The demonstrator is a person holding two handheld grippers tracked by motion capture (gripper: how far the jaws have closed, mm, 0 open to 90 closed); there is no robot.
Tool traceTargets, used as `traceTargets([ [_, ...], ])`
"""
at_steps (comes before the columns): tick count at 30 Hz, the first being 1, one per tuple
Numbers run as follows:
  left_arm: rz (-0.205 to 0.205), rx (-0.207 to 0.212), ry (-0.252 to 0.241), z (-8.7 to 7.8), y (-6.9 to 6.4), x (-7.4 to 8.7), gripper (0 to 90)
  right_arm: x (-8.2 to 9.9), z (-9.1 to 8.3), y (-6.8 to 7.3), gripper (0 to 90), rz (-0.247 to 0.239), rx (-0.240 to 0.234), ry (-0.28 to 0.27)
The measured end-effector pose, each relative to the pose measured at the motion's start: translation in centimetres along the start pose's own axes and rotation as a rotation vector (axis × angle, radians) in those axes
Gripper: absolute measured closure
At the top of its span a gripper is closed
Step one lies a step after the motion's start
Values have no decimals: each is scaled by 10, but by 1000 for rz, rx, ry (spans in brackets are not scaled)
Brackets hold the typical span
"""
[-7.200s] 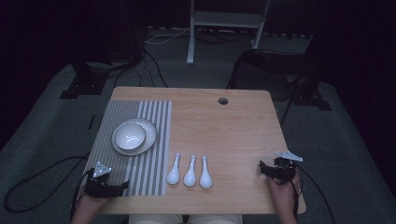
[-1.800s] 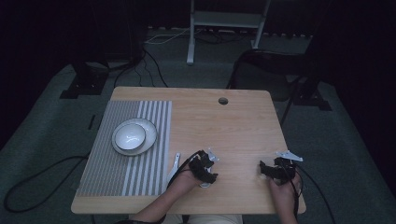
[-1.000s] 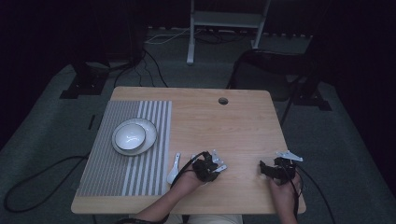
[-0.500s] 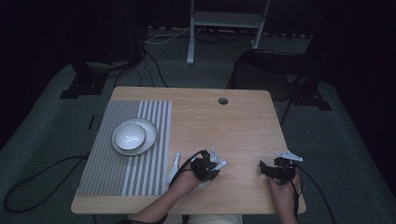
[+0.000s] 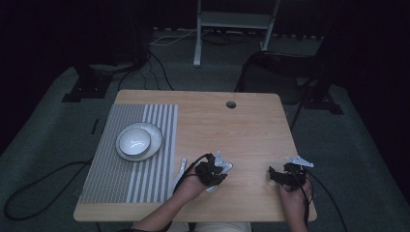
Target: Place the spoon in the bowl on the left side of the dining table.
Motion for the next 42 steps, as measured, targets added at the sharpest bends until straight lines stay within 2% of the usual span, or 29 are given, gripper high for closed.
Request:
traceTargets([
  [22,-18,-20,-68,-30,9,-6,748,0,0,0,120,2,2,0],
  [24,-17,-36,-74,-33,10,-6,748,0,0,0,120,2,2,0],
  [27,-20,-37,-76,-36,12,-6,748,0,0,0,120,2,2,0],
  [42,-59,-78,-98,-60,35,0,748,0,0,0,120,2,2,0],
])
Point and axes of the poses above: each handheld gripper's, and its own axes: z roughly forward along the jaws, x roughly out of its underside, y roughly to its left, the point moved 1 cm from there along z, roughly forward along the jaws, and after that the axes turned 3 degrees about -x, right-handed, at the moved point
